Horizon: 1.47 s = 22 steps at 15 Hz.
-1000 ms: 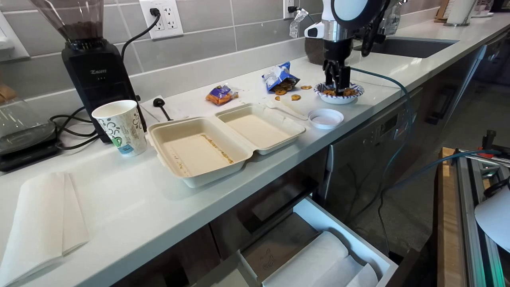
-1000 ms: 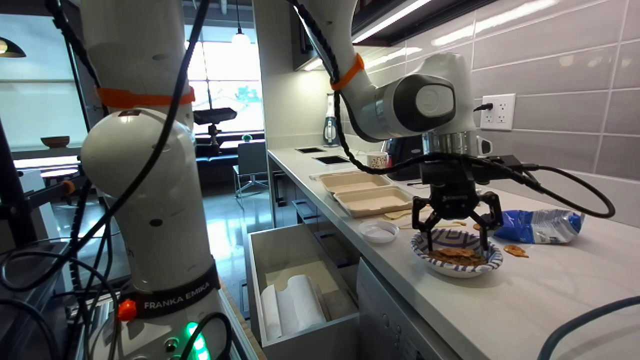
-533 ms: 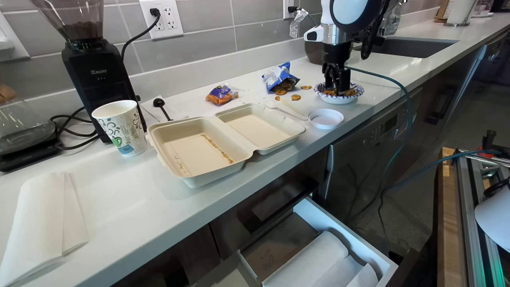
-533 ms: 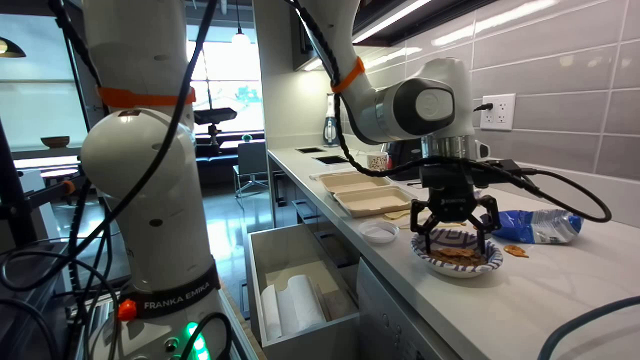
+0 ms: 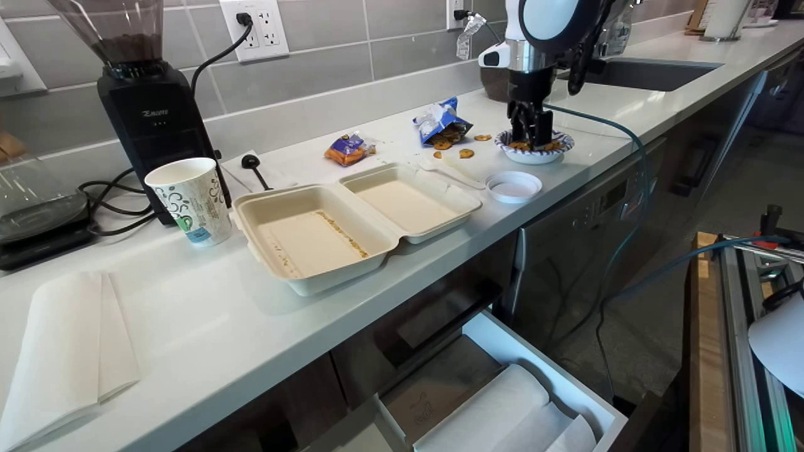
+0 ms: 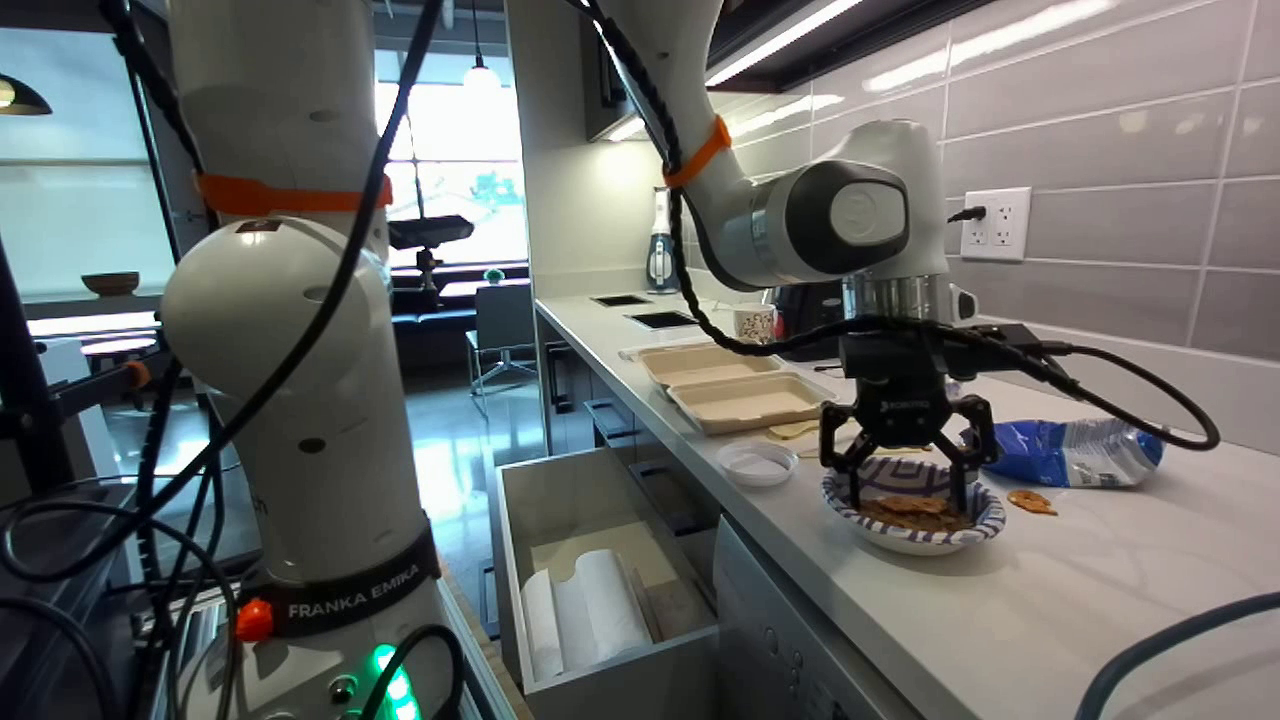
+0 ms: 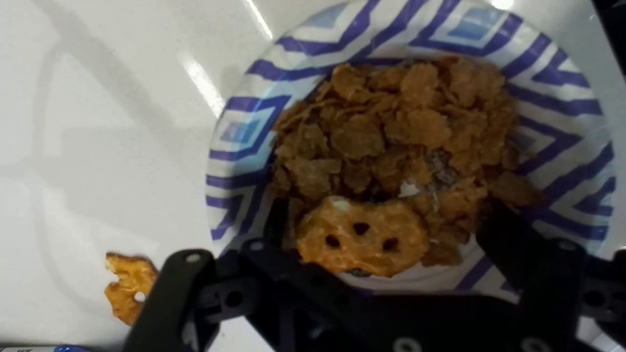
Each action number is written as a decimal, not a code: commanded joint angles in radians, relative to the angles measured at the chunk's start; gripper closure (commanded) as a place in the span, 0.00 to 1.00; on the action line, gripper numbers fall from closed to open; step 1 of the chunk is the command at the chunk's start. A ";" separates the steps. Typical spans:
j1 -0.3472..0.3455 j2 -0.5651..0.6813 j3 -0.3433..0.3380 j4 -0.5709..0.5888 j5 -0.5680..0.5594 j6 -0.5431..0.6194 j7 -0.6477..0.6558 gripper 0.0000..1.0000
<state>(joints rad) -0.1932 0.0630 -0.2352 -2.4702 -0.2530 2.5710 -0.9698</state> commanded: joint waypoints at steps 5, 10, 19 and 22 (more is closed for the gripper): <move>-0.017 0.021 0.019 0.013 0.029 0.004 -0.029 0.04; -0.018 0.018 0.020 0.013 0.031 0.004 -0.029 0.06; -0.020 0.014 0.020 0.016 0.028 0.003 -0.024 0.12; -0.020 0.015 0.020 0.016 0.030 0.002 -0.026 0.18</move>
<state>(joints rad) -0.2000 0.0690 -0.2285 -2.4595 -0.2460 2.5710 -0.9721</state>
